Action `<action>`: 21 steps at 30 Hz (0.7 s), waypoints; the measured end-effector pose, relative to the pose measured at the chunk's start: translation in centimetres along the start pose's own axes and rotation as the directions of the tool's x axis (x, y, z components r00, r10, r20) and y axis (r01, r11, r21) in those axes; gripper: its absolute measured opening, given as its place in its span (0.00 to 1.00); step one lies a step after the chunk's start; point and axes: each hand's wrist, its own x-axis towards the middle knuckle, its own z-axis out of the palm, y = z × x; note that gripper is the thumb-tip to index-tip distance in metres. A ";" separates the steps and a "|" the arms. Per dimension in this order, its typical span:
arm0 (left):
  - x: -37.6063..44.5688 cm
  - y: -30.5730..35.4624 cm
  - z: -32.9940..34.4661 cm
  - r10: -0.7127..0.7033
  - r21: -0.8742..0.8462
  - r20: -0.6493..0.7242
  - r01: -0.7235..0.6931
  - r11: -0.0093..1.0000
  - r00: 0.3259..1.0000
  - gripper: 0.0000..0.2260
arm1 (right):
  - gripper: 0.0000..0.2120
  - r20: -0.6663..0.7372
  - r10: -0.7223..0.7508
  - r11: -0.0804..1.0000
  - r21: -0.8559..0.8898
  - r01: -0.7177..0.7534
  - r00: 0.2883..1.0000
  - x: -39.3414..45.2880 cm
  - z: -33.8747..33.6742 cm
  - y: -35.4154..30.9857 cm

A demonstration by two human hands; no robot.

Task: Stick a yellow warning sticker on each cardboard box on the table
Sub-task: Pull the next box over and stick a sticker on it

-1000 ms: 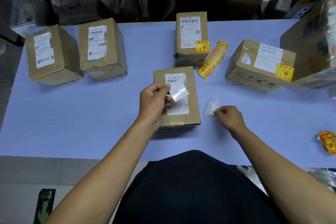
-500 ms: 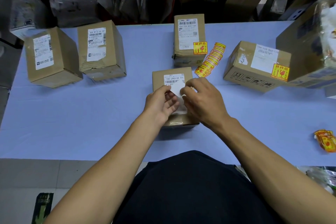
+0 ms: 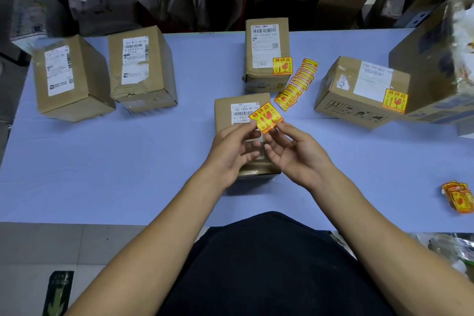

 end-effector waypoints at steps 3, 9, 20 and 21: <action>0.0 -0.2 0.5 0.126 0.024 -0.050 -0.125 0.992 0.991 0.08 | 0.04 0.000 -0.006 1.000 -0.019 0.006 1.000 -0.2 -0.4 0.3; -0.1 -0.9 0.0 0.437 0.448 0.022 -0.399 0.800 0.899 0.09 | 0.07 -0.099 -0.278 0.816 -0.549 0.181 0.955 -0.1 -2.0 0.3; 0.4 -2.8 -1.5 0.243 0.692 0.008 -0.180 0.699 0.970 0.06 | 0.06 -0.031 -0.335 0.520 -0.840 0.157 0.942 0.4 -4.8 0.8; 0.5 -3.0 -1.6 0.273 0.773 0.015 -0.184 0.607 0.962 0.05 | 0.06 -0.035 -0.339 0.493 -0.858 0.146 0.940 0.6 -5.1 1.1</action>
